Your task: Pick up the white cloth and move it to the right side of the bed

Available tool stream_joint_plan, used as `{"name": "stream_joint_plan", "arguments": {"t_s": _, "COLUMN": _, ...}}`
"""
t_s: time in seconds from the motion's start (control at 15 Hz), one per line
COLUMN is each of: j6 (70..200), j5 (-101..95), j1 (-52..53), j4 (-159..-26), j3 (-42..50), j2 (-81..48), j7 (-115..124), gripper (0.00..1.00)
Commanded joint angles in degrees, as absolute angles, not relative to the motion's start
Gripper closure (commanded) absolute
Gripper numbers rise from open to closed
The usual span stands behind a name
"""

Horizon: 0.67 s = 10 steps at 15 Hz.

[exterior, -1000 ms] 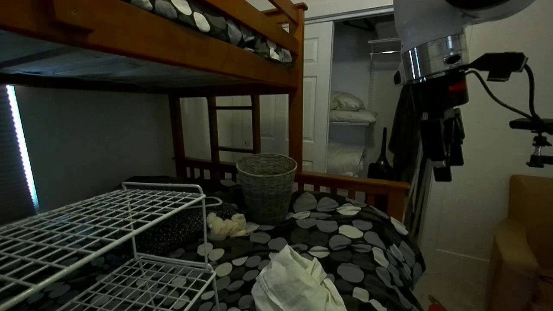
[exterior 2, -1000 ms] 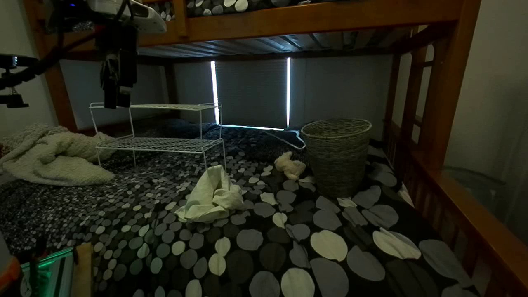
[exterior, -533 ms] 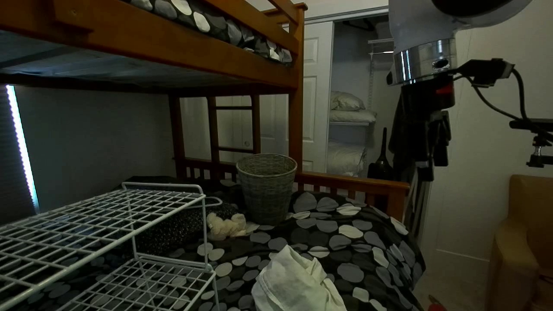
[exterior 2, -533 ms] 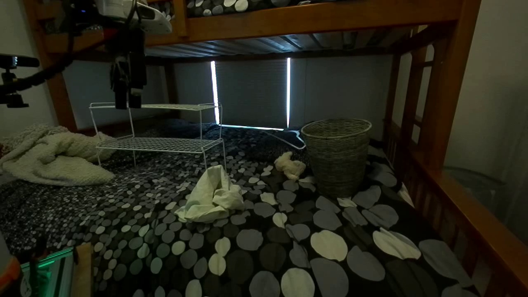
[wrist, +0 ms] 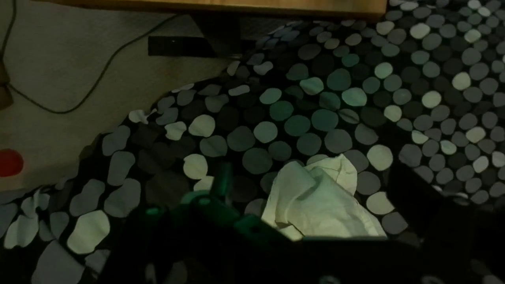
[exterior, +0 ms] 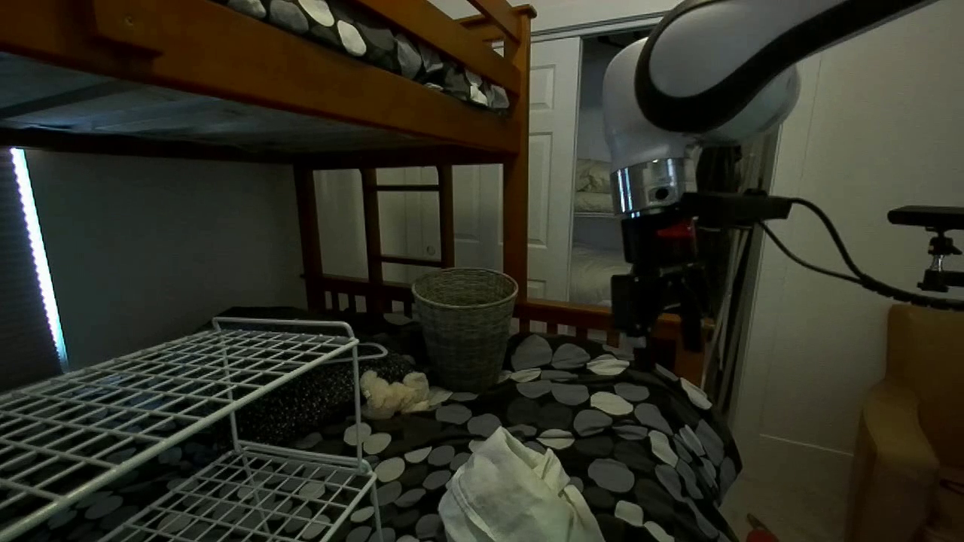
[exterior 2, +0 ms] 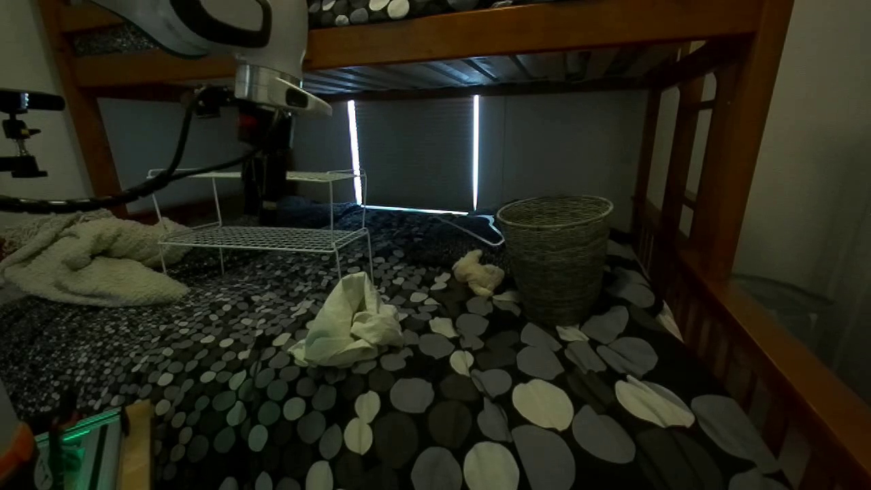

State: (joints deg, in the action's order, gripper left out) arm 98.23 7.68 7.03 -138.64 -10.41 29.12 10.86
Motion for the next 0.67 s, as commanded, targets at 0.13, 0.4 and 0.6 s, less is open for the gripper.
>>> {"name": "stream_joint_plan", "arguments": {"t_s": 0.13, "j6": 115.5, "j5": 14.3, "j1": 6.0, "j4": -140.7, "j3": -8.8, "j2": 19.3, "j7": 13.2, "gripper": 0.00}}
{"name": "stream_joint_plan", "arguments": {"t_s": 0.4, "j6": 123.3, "j5": 18.7, "j1": 6.1, "j4": -141.4, "j3": -6.9, "j2": 12.4, "j7": 11.7, "gripper": 0.00}}
{"name": "stream_joint_plan", "arguments": {"t_s": 0.6, "j6": 129.4, "j5": 20.4, "j1": 5.7, "j4": -141.7, "j3": -5.9, "j2": 7.0, "j7": 10.8, "gripper": 0.00}}
